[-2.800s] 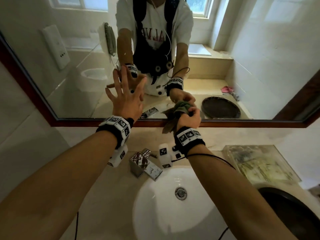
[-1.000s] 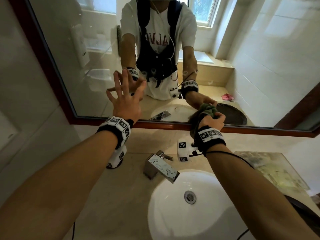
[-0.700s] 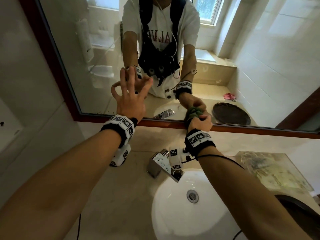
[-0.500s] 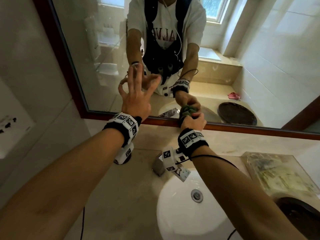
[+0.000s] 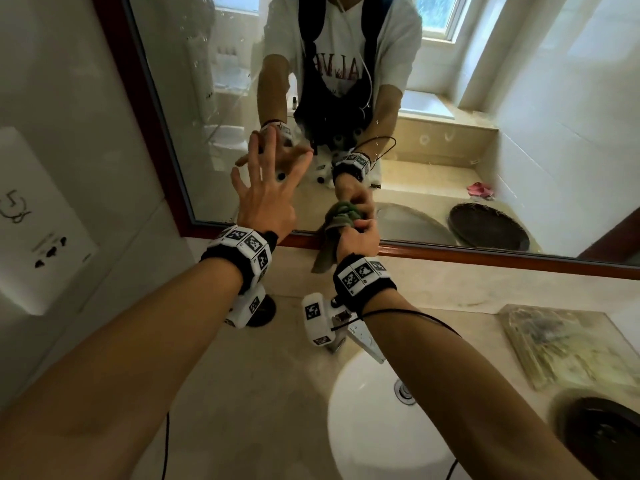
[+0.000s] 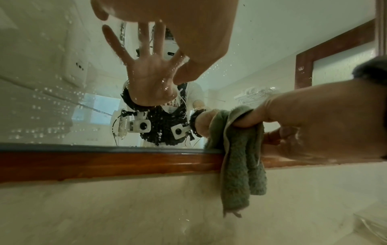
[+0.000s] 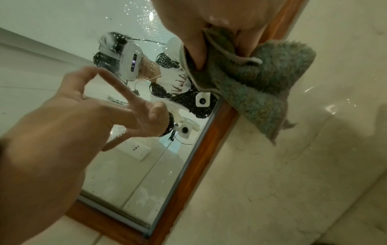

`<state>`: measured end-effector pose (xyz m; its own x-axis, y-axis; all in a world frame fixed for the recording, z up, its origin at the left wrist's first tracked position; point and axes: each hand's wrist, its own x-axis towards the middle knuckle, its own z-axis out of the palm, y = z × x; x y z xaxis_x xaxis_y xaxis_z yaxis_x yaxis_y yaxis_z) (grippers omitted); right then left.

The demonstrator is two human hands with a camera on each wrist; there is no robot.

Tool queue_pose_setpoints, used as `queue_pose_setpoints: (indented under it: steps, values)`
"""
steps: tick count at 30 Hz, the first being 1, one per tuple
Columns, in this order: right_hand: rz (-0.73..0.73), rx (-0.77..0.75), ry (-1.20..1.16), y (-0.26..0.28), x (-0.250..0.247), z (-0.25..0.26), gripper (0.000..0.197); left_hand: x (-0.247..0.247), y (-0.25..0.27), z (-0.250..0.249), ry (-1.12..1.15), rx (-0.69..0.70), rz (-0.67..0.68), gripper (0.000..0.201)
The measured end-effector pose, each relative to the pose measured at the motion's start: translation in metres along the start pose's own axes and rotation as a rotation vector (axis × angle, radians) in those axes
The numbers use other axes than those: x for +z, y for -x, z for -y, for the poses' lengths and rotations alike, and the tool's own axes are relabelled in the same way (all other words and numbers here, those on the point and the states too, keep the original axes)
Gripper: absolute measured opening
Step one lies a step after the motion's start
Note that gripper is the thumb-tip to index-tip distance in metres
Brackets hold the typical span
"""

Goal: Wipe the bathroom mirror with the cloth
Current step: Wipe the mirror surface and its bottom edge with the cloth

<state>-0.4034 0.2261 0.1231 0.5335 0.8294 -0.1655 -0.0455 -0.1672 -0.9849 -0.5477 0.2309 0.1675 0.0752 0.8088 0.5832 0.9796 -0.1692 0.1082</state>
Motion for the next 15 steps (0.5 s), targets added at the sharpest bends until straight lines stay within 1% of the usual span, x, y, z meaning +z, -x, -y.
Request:
queue_pose_setpoints:
  steps: [3,4,7,8,12,15]
  values:
    - [-0.05,0.02,-0.048,-0.006,-0.018,0.007,0.025,0.001,0.0,-0.003,0.004,-0.015,0.013,0.1]
    - [-0.062,0.031,-0.047,-0.009,-0.026,0.01,0.023,0.002,0.001,-0.003,0.012,-0.027,0.013,0.099]
    - [-0.126,0.042,-0.017,-0.023,-0.057,0.018,0.01,0.007,0.001,-0.009,0.031,-0.074,-0.003,0.095]
    - [-0.148,0.049,-0.027,-0.029,-0.068,0.021,0.009,0.009,0.0,-0.013,0.03,-0.093,-0.002,0.093]
    - [-0.208,0.069,-0.107,-0.049,-0.104,0.032,0.015,0.01,0.0,-0.03,0.059,-0.192,0.067,0.095]
    - [-0.239,0.08,-0.134,-0.061,-0.126,0.038,0.017,0.009,0.004,-0.046,0.051,-0.269,0.135,0.103]
